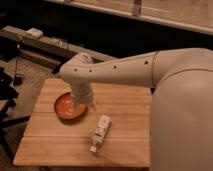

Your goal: Place the bottle in the ceramic bowl

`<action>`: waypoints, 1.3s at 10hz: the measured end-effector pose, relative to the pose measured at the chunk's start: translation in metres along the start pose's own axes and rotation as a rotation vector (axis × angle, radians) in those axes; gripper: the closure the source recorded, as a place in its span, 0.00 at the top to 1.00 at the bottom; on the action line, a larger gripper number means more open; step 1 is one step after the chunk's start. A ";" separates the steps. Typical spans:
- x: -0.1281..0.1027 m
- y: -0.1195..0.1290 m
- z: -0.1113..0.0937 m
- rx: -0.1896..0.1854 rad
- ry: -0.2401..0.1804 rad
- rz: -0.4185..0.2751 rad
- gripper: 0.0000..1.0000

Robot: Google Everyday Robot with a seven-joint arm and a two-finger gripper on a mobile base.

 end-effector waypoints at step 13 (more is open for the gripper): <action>0.022 -0.060 0.097 -0.071 0.053 0.055 0.65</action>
